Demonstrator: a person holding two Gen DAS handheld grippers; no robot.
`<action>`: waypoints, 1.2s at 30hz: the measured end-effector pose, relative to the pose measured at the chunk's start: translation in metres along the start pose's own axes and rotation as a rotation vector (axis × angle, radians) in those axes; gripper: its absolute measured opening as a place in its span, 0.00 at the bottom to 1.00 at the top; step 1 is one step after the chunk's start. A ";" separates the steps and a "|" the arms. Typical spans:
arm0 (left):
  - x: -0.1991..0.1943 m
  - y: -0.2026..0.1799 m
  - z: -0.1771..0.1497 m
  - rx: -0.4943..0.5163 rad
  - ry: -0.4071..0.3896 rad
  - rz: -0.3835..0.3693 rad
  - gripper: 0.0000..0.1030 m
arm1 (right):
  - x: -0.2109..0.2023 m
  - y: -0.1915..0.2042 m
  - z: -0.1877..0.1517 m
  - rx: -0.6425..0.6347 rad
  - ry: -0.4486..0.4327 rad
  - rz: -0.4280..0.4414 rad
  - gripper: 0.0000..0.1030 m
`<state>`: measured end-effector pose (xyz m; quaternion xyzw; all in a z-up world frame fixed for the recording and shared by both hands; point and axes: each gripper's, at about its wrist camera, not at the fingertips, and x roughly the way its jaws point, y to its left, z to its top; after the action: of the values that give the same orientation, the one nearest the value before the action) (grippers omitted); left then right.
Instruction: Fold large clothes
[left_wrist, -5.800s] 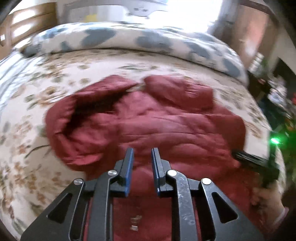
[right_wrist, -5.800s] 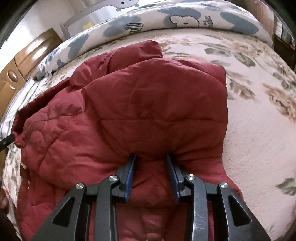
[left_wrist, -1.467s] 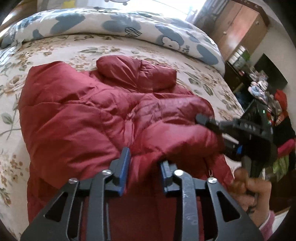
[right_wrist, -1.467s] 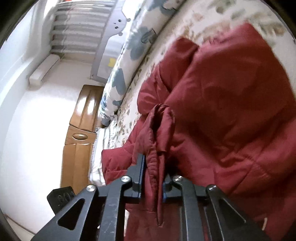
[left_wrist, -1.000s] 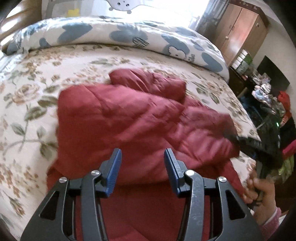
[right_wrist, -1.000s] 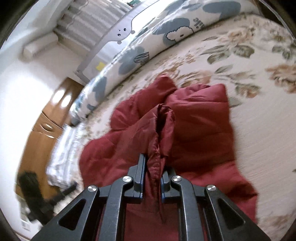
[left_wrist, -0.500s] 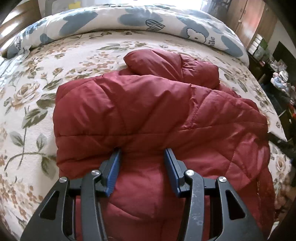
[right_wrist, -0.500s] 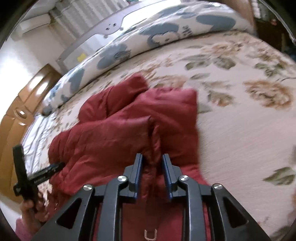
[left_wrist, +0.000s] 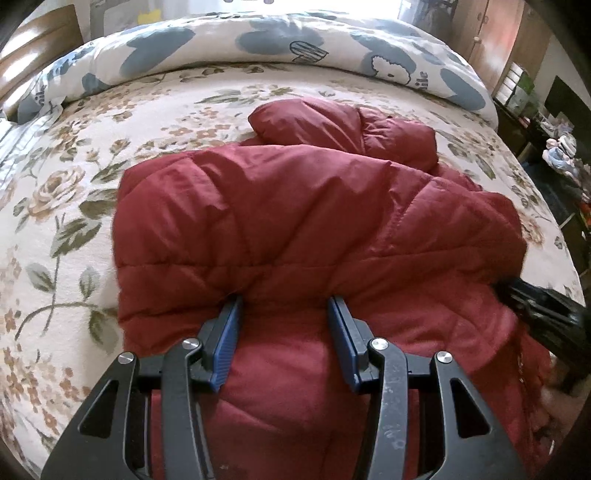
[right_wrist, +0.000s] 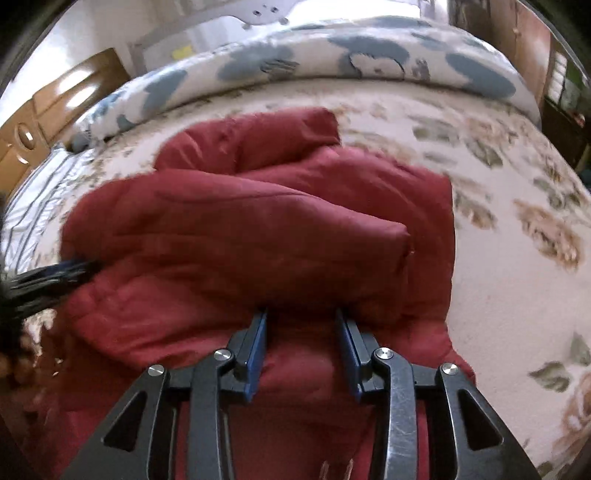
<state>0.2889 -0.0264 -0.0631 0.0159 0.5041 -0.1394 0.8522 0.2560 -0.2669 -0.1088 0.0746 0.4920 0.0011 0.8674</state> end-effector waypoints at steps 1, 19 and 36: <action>-0.006 0.002 -0.002 -0.003 -0.011 -0.003 0.45 | 0.001 -0.001 -0.001 0.006 0.001 0.002 0.37; 0.018 0.018 -0.016 -0.021 0.002 0.008 0.46 | 0.015 -0.004 -0.005 -0.011 -0.012 0.009 0.39; -0.021 0.017 -0.025 -0.020 -0.022 0.058 0.45 | -0.008 0.003 -0.005 -0.001 -0.016 -0.037 0.46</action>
<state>0.2624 -0.0009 -0.0594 0.0206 0.4956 -0.1099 0.8613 0.2481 -0.2642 -0.1036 0.0650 0.4863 -0.0153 0.8712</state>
